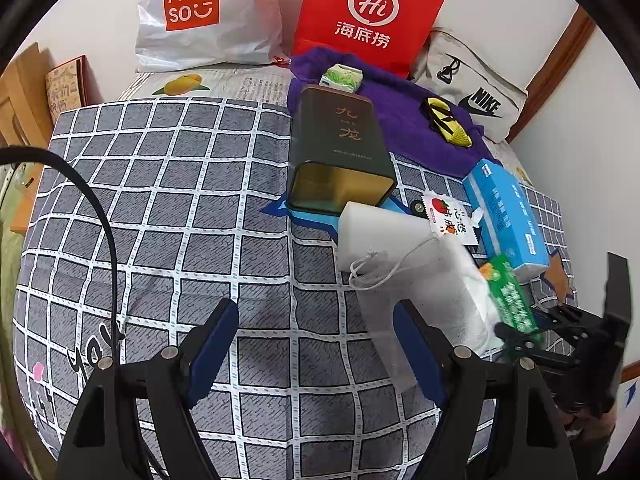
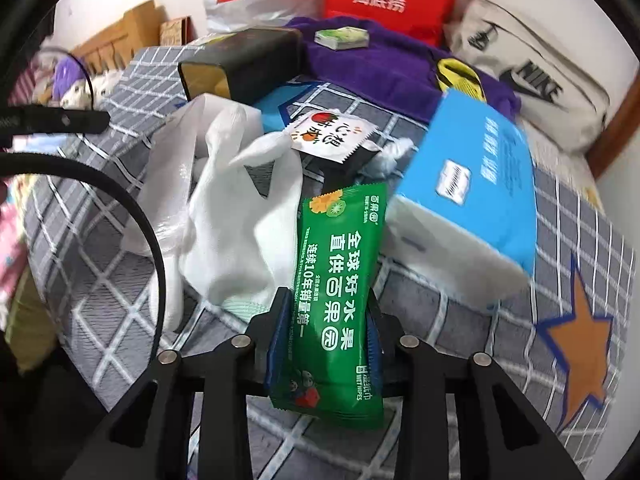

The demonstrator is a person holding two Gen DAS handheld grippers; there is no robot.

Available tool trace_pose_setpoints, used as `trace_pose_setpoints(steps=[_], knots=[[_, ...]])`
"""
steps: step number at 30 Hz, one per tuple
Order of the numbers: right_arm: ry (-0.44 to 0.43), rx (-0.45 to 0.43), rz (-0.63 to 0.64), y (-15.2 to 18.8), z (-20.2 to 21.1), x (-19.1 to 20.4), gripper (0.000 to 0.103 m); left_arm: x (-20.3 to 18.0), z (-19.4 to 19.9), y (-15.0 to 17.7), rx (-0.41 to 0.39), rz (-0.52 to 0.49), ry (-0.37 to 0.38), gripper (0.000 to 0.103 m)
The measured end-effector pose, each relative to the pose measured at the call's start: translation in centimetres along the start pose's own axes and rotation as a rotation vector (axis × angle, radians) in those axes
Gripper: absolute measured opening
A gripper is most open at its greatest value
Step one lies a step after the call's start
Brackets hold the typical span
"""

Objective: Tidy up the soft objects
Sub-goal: 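Move the right gripper to the green snack packet and grasp it, then lift the green snack packet with the right gripper while the left gripper grasps the mesh bag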

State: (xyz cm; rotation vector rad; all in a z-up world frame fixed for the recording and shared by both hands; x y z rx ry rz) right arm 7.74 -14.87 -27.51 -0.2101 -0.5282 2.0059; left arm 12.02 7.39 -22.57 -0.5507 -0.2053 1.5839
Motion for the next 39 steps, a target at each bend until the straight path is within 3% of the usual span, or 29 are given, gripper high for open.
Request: trace_pose_setpoints(steps=[6, 11, 14, 19, 25, 28, 29, 30, 31, 39], knots=[[-0.093, -0.009, -0.085, 2.9, 3.7, 0.1, 0.033, 0.1, -0.5, 0.1, 0.012, -0.007, -0.001, 0.078], [-0.023, 0.040, -0.184, 5.6, 2.8, -2.7, 0.034, -0.3, -0.7, 0.2, 0.017, -0.016, 0.008, 0.078], [-0.006, 0.056, -0.222, 6.6, 2.2, -3.7, 0.044, -0.5, -0.6, 0.4, 0.018, -0.021, 0.015, 0.078], [0.085, 0.035, -0.129, 6.5, 3.7, -3.7, 0.064, -0.8, -0.4, 0.6, 0.021, -0.027, 0.013, 0.078], [0.097, 0.080, -0.046, 7.2, 2.5, -3.3, 0.065, -1.1, -0.3, 0.7, 0.023, -0.026, 0.026, 0.078], [0.076, 0.068, -0.064, 7.2, 1.5, -3.9, 0.065, -1.4, -0.4, 0.8, 0.030, -0.033, 0.026, 0.078], [0.062, 0.059, -0.078, 7.1, 1.4, -4.2, 0.063, -1.5, -0.4, 0.9, 0.030, -0.036, 0.027, 0.078], [0.057, 0.047, -0.089, 6.9, 1.4, -4.6, 0.050, -1.5, -0.4, 0.9, 0.031, -0.040, 0.026, 0.078], [0.047, 0.038, -0.108, 6.8, 1.4, -5.1, 0.044, -1.6, -0.4, 0.9, 0.032, -0.043, 0.025, 0.078], [0.035, -0.016, -0.207, 6.3, 4.2, -7.3, 0.041, -2.1, -1.3, 1.2, 0.055, -0.063, 0.019, 0.078]])
Point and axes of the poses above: each gripper's, at about its wrist camera, not at the fingertips, and z roughly against the way its jaws point, x to its left, y to its underside, the point moved 10 cm from there along -z, roughly the way its jaws point, and after that the axes turned 2 degrees about -x, right-handed, at the moved point
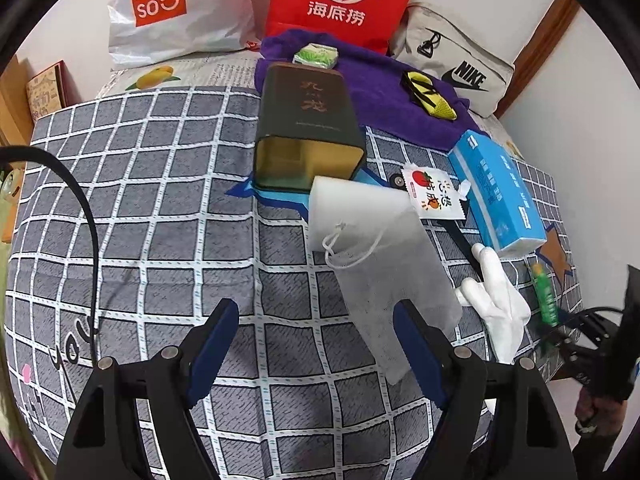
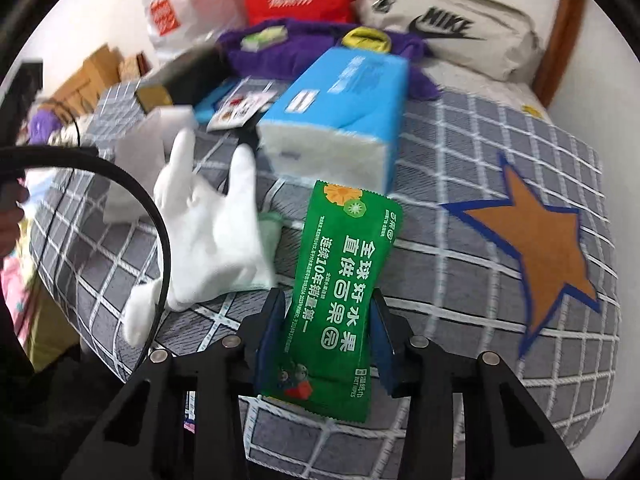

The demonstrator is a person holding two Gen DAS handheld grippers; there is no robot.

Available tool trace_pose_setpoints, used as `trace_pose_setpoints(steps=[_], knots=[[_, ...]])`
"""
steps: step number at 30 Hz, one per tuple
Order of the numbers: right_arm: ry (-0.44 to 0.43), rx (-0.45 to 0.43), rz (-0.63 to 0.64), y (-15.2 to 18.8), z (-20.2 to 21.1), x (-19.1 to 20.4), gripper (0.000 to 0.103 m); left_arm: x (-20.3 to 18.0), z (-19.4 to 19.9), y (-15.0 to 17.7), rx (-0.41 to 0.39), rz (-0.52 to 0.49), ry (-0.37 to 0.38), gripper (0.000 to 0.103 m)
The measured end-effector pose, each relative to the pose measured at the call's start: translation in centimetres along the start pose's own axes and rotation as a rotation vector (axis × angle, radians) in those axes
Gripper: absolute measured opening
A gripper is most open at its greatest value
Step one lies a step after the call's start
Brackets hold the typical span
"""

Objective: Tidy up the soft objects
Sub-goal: 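Lift the green snack packet with the right gripper while the left gripper grasps the mesh bag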

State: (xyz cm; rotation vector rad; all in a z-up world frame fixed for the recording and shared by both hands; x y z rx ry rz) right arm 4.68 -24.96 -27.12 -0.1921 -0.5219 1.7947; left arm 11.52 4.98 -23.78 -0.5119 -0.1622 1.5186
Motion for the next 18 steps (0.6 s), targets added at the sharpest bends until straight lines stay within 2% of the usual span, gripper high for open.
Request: trace_pose_setpoints(steps=[5, 8, 12, 13, 15, 18], knots=[[0.041, -0.010, -0.077, 0.3, 0.5, -2.5, 0.041, -1.0, -0.9, 0.5, 0.023, -0.007, 0.014, 0.078], [0.031, -0.021, -0.100, 0.0, 0.5, -3.2, 0.041, -2.1, -1.5, 0.9, 0.041, -0.014, 0.032, 0.084], [0.005, -0.031, -0.099, -0.1, 0.4, -2.4, 0.041, -3.3, -3.6, 1.2, 0.073, 0.007, 0.039, 0.085], [-0.001, -0.030, -0.097, 0.1, 0.4, -2.0, 0.041, -3.8, -4.2, 1.3, 0.084, 0.018, 0.044, 0.090], [-0.007, -0.031, -0.090, 0.1, 0.3, -1.6, 0.041, -4.7, -5.3, 1.6, 0.120, 0.017, 0.030, 0.091], [-0.022, -0.034, -0.085, -0.1, 0.3, -1.1, 0.041, -5.8, -6.0, 1.3, 0.096, -0.031, -0.027, 0.090]])
Point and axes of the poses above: each gripper's, at about its wrist camera, not at the fingertips, and z roughly against the way its jaws point, x to its left, y to its underside, the point moved 10 cm from there along -z, roughly the way its jaws point, and after that the axes turned 2 degrees about -x, right-handed, at the moved point
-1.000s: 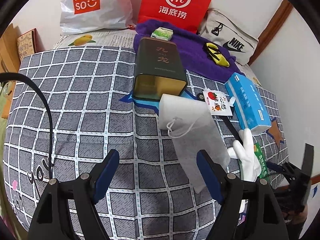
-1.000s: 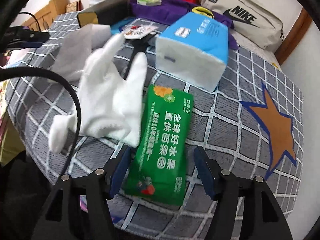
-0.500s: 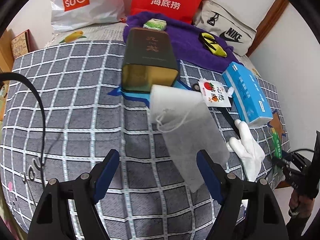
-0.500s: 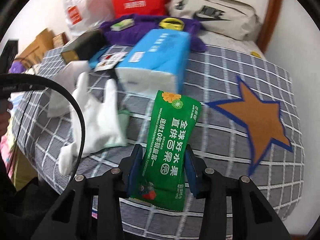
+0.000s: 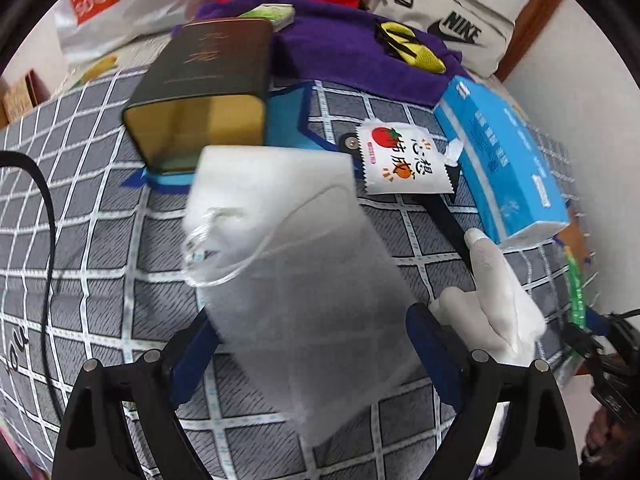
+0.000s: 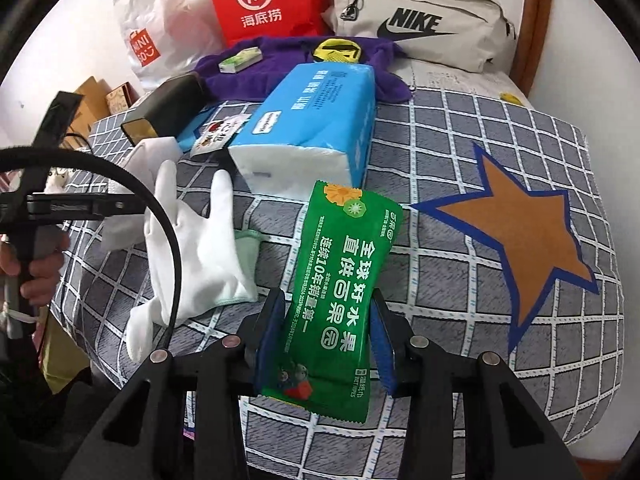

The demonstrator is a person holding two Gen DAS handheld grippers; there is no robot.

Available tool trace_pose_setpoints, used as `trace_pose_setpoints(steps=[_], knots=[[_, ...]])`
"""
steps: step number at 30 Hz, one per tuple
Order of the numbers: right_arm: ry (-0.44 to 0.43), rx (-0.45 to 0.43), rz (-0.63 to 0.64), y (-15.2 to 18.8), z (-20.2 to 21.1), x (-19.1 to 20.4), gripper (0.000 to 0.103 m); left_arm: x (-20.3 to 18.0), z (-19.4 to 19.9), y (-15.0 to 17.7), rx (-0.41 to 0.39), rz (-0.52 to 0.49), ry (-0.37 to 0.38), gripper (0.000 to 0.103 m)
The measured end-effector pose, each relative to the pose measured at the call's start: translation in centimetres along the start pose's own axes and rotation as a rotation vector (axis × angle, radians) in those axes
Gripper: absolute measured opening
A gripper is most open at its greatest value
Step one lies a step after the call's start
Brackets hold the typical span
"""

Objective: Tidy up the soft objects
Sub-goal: 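Lift the green snack packet with the right gripper while the left gripper grasps the mesh bag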

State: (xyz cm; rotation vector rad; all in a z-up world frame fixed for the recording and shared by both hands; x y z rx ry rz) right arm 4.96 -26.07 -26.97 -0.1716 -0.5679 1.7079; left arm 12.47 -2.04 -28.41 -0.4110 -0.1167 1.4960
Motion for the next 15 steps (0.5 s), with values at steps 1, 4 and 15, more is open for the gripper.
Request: trace_pose_setpoints(steps=[1, 4, 15], knots=[[-0.003, -0.003, 0.002, -0.1, 0.0, 0.1, 0.041, -0.3, -0.2, 0.0, 0.002, -0.010, -0.014, 0.088], [-0.005, -0.008, 0.011, -0.1, 0.1, 0.4, 0.041, -0.7, -0.5, -0.4, -0.017, -0.039, -0.057, 0.055], [-0.040, -0.057, 0.024, -1.7, 1.8, 1.6, 0.041, -0.1, 1.7, -1.3, -0.064, -0.077, -0.012, 0.007]])
Point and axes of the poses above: each gripper's, at about its wrist camera, not at the fingertips, and z roughly against the way its jaws point, x to its left, y to its underside, the point moved 10 cm from there along -z, roughly the way its jaws point, and after that the axes turned 2 degrees about -x, right-handed, at the moved point
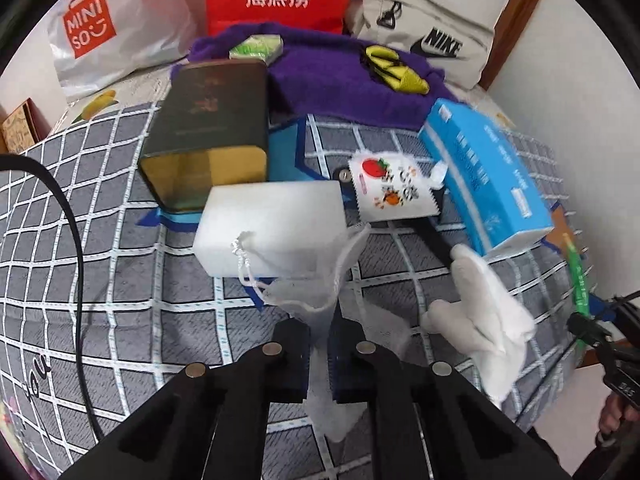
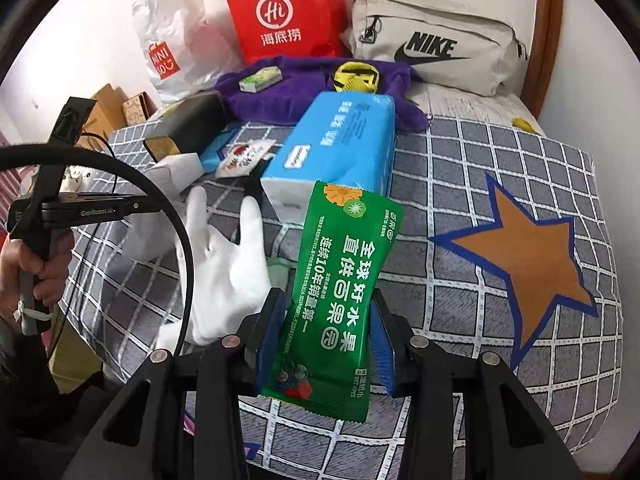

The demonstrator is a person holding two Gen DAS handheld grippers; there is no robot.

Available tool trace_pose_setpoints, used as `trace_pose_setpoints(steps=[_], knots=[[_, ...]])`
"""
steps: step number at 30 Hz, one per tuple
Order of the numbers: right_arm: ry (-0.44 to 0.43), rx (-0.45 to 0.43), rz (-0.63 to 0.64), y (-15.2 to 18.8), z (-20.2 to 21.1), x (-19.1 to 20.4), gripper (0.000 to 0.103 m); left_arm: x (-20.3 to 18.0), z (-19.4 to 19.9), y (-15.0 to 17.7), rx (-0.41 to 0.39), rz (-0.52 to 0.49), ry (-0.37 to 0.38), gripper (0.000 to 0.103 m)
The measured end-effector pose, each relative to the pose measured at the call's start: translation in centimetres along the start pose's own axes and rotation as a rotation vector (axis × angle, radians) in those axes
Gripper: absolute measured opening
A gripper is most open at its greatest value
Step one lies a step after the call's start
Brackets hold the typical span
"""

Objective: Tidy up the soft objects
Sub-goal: 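Lift the green snack packet with the right gripper while the left gripper grasps the mesh bag, then carry the snack packet and mesh bag over the purple towel with both grippers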

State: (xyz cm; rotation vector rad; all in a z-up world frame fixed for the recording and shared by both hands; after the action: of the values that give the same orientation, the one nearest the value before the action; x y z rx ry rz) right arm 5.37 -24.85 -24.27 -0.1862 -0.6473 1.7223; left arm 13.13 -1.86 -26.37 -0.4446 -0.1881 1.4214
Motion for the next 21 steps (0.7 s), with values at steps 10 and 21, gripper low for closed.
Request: trace_pose_setpoints(steps=[10, 21], knots=[[-0.040, -0.065, -0.010, -3.1, 1.6, 0.5, 0.041, 1.3, 5.2, -1.4, -0.083, 0.031, 0.083, 0.007], [-0.069, -0.109, -0.004, -7.1, 1.4, 0.9, 0.041, 2.4, 8.1, -3.9, -0.143, 0.075, 0.167, 0.007]])
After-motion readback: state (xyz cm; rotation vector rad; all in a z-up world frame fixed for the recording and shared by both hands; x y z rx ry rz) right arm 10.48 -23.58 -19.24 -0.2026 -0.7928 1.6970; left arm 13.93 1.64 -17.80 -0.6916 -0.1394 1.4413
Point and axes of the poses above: each gripper's, at about its wrist camera, not at the fingertips, and z roughly against the way its jaws point, x to its left, y to its underside, the point moved 10 cm from there along -z, roughly the way its jaws point, and after that the axes turned 2 degrees about -x, right-handed, at the moved point
